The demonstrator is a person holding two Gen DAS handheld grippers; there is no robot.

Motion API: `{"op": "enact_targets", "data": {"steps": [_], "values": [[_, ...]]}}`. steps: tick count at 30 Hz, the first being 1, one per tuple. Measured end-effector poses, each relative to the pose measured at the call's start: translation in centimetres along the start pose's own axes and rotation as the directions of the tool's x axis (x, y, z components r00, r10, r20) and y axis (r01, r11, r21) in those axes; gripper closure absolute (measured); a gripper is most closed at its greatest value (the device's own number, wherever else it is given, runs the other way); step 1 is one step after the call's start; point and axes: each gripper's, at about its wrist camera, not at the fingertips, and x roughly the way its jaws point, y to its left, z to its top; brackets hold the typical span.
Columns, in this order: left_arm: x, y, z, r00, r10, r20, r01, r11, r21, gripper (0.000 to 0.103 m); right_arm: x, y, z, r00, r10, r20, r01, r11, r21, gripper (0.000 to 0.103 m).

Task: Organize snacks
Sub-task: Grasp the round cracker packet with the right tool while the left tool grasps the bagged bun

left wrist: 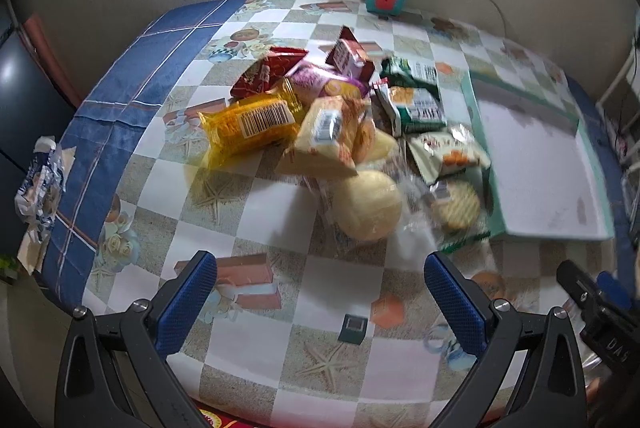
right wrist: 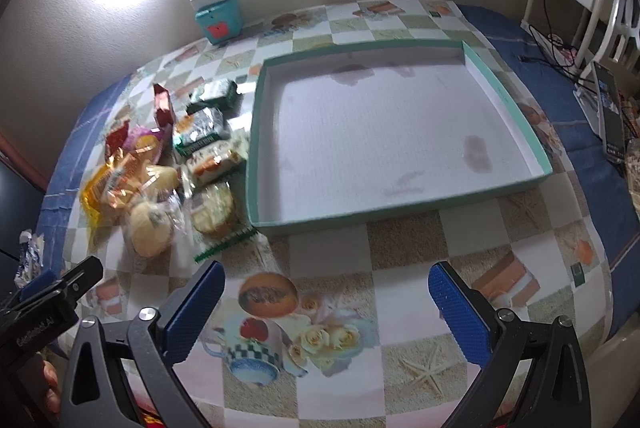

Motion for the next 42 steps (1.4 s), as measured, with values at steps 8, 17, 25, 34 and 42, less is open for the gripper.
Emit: {"op": "enact_targets", "data": {"steps": [8,17,25,34,42], "values": [[0.5,1.5,4.0,0.998,-0.067,0.002,0.066,0.979,-0.194,0.000,0.5,3.4,2.7,0.999,0.048,0.019,-0.047,0.995,-0.083,0.000],[4.4,-0.2,5.5,0.992,-0.047,-0.116,0.013,0.960,-0.281,0.000,4.3,6.7,5.4,0.997,0.059,-0.047,-0.066,0.987,-0.144,0.000],[8.3,-0.2,5.8,0.979,-0.029,-0.201,-0.033,0.954,-0.299,0.002,7.8,8.1,6.3,0.990,0.052,-0.132,-0.077,0.979,-0.189,0.006],[9.9,-0.4,5.1,0.961,-0.108,-0.255,0.022,0.947,-0.321,0.010,9.1,9.3,5.5,0.980,0.086,-0.180,-0.124,0.970,-0.210,0.023],[10.2,-0.6,4.1,0.953,-0.153,-0.260,0.056,0.937,-0.346,0.021,9.0,9.5,5.3,0.979,0.099,-0.181,-0.138,0.966,-0.218,0.030]]}}
